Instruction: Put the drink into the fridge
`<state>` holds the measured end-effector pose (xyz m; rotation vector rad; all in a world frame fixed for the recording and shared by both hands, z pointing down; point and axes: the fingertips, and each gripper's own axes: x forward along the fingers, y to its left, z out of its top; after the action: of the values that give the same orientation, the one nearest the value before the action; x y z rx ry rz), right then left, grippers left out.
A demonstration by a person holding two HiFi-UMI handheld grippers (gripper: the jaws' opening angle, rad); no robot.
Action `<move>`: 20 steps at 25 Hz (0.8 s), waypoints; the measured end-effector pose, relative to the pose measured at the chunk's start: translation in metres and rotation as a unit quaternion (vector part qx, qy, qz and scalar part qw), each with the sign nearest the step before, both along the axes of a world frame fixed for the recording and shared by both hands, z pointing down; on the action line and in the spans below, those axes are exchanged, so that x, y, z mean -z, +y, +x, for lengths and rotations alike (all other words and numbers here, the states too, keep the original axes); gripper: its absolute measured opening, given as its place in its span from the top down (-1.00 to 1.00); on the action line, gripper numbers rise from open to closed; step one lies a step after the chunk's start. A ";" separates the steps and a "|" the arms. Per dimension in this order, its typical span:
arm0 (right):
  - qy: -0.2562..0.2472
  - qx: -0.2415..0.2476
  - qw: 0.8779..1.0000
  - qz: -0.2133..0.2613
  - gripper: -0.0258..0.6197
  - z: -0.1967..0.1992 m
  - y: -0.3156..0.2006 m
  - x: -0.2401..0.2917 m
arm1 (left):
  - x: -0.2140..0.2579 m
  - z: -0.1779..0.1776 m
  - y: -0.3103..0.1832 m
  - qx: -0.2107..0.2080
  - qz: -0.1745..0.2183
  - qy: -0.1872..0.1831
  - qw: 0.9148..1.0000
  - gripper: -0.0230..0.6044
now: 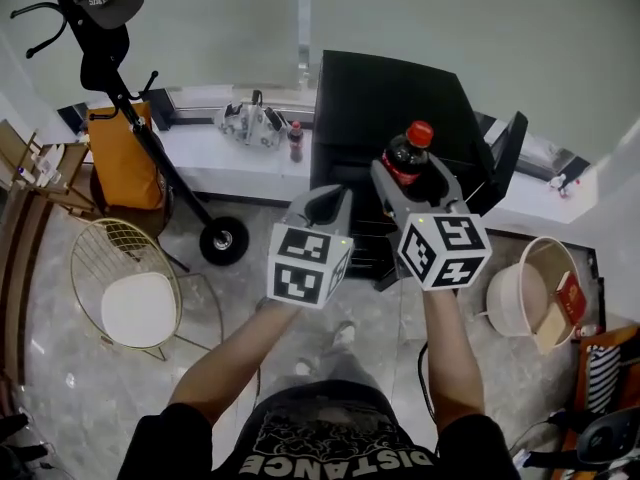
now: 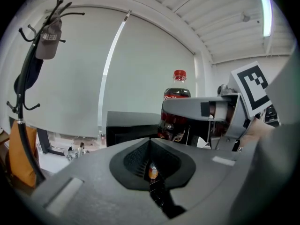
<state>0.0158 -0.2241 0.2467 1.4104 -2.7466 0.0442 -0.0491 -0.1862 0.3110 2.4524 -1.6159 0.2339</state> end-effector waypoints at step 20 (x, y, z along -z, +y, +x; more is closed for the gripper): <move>0.020 0.042 0.999 -0.027 -0.03 -0.018 0.000 -0.154 | -0.134 -0.001 -0.004 0.033 -0.044 0.038 0.998 0.91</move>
<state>-0.0019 -0.2238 0.4007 1.2690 -2.7466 0.0856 -0.0501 -0.1901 0.4451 2.3105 -1.6153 0.1957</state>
